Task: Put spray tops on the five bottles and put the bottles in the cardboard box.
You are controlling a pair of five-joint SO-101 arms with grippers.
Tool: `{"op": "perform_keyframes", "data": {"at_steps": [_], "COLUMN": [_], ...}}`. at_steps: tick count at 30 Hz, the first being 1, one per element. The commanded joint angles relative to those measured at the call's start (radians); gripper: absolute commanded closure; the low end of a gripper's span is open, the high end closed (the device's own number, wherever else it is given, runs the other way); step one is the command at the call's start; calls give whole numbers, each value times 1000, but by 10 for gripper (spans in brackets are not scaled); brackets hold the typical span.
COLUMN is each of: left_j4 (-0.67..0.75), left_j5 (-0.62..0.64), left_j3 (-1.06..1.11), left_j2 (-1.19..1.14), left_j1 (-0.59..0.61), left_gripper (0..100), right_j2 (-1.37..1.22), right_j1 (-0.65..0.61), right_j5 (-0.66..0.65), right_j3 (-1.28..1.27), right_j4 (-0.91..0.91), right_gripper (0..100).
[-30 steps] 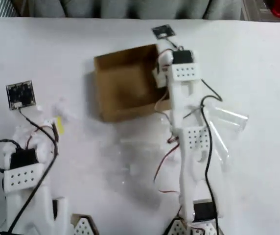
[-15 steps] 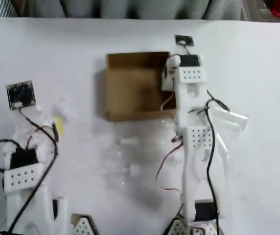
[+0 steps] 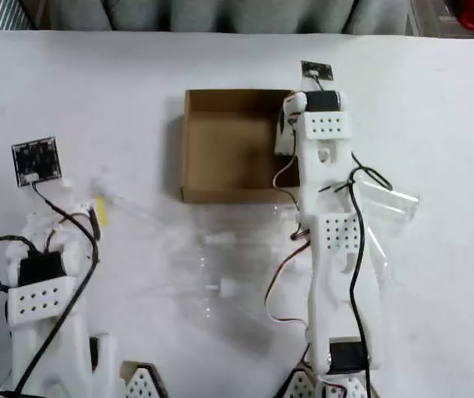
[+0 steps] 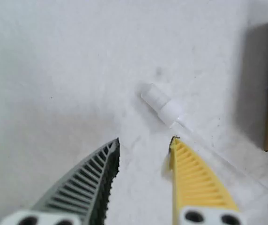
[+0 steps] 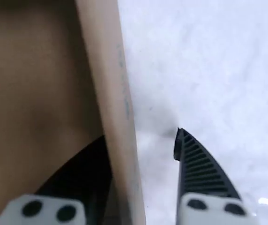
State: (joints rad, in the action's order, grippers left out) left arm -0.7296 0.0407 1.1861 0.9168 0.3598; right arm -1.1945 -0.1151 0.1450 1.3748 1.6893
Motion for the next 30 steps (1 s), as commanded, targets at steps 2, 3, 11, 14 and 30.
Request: {"op": "perform_keyframes", "data": {"at_steps": [2,3,11,14,30], "left_j4": [29,29,29,29,97], "left_j5": [6,6,6,6,6], "left_j3": [-5,-5,-5,-5,40], "left_j2": [-7,-7,-7,-7,-1], "left_j1": [-13,-13,-13,-13,-10], "left_gripper": [816,816,816,816,816], "right_j2": [166,186,377,516,921], "right_j1": [21,24,58,88,325], "right_j5": [0,-20,-138,-167,-815], "right_j3": [35,35,-112,-296,-914], "right_j4": [36,36,41,39,38], "right_gripper": [837,839,841,841,841]}}
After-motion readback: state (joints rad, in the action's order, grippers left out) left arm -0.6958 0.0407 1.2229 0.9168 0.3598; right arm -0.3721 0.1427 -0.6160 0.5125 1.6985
